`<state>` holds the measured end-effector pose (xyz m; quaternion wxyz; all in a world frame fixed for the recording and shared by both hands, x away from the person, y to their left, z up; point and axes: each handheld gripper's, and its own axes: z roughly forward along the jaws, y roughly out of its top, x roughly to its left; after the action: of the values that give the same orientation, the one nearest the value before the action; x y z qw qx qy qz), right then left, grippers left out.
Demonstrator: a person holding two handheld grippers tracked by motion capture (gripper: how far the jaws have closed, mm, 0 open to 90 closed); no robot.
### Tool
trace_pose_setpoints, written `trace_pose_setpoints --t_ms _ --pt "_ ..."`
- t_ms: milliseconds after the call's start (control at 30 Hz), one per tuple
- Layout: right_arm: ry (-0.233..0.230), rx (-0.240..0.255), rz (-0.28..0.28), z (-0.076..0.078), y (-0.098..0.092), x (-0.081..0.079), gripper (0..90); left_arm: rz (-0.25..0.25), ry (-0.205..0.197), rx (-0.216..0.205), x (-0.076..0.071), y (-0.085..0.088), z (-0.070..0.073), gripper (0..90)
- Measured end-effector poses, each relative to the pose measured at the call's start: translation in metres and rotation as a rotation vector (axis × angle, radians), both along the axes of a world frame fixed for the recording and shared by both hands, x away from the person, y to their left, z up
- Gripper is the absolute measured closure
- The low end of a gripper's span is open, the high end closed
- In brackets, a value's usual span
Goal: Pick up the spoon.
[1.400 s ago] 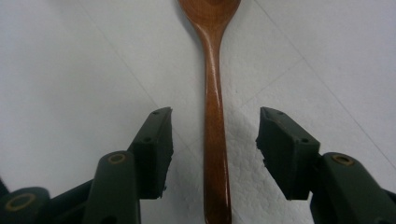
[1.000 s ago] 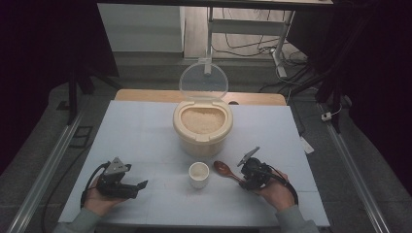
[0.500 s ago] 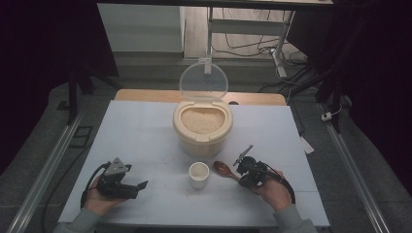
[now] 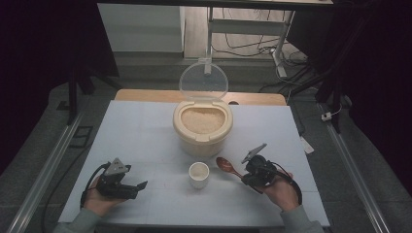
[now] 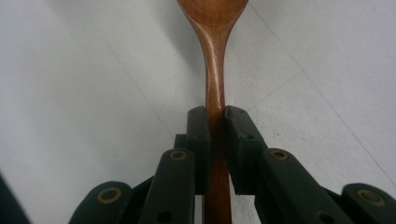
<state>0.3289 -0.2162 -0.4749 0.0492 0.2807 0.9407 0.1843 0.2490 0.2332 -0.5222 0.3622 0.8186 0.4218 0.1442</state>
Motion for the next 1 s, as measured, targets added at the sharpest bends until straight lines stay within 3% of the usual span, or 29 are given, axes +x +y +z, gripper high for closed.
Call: trace_pose_setpoints --t_ms 267,533,700,1000 --pt "-0.045 0.065 0.028 0.022 -0.009 -0.011 80.1 -0.003 0.005 0.005 0.000 0.000 -0.001 11.8" --pt "-0.103 0.119 0.080 0.044 -0.005 -0.023 80.2 -0.003 0.009 0.008 0.001 0.000 -0.002 11.8" --pt "-0.113 0.152 0.108 0.050 0.000 -0.026 80.2 -0.007 0.012 0.008 0.001 -0.001 -0.002 11.8" --pt "-0.127 0.161 0.155 0.056 0.013 -0.026 80.1 -0.002 0.019 -0.001 0.002 0.000 -0.002 11.8"
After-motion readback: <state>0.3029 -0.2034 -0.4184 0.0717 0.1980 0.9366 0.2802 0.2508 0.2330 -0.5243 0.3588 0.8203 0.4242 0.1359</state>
